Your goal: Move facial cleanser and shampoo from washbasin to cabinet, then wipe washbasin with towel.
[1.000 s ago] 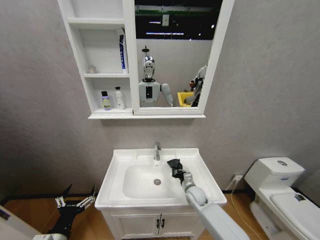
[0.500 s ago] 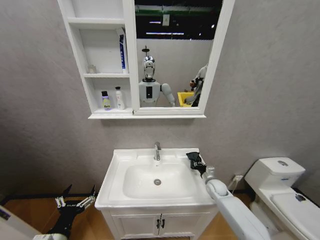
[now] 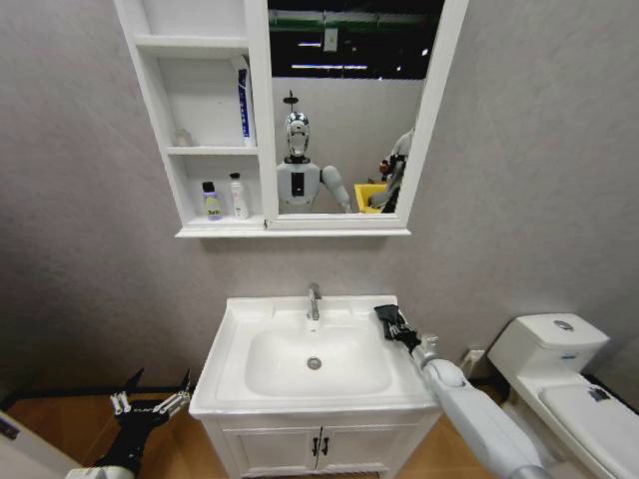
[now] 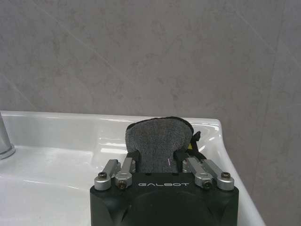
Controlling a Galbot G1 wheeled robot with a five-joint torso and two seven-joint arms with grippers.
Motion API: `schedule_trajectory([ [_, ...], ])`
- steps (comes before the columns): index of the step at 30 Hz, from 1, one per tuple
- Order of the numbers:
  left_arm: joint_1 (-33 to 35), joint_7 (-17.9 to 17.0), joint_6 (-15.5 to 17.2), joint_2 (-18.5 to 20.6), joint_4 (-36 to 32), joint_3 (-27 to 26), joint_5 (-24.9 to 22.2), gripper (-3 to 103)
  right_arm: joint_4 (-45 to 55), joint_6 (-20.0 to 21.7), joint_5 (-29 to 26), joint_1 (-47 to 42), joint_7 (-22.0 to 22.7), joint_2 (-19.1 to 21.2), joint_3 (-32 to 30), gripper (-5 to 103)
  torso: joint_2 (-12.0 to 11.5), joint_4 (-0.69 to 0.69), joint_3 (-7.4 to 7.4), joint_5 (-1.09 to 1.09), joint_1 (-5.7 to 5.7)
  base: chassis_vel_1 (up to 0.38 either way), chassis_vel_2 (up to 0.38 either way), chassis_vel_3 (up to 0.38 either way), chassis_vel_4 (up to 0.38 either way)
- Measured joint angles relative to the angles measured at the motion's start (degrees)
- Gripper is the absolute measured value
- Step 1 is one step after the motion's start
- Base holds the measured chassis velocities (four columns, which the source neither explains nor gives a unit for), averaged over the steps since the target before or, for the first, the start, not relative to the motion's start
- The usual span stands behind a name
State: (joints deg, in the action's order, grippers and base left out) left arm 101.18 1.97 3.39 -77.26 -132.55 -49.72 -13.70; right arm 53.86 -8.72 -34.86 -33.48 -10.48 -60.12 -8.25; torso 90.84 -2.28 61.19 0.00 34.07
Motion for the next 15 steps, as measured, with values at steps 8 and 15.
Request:
schedule_trajectory([
  [8, 0.0, 0.0, 0.0, 0.0, 0.0, 0.0, 0.0, 100, -0.02, -0.03, 1.84, -0.44, 1.61, -2.53, -0.13, 69, 0.0, 0.0, 0.0, 0.0, 0.0, 0.0, 0.0, 0.0, 0.0],
  [15, 0.0, 0.0, 0.0, 0.0, 0.0, 0.0, 0.0, 100, 4.24, 0.38, 5.94, -3.64, 4.85, -1.72, -3.14, 90, 0.0, -0.01, 0.0, 0.01, 0.0, 0.0, 0.0, 0.0, 0.0],
])
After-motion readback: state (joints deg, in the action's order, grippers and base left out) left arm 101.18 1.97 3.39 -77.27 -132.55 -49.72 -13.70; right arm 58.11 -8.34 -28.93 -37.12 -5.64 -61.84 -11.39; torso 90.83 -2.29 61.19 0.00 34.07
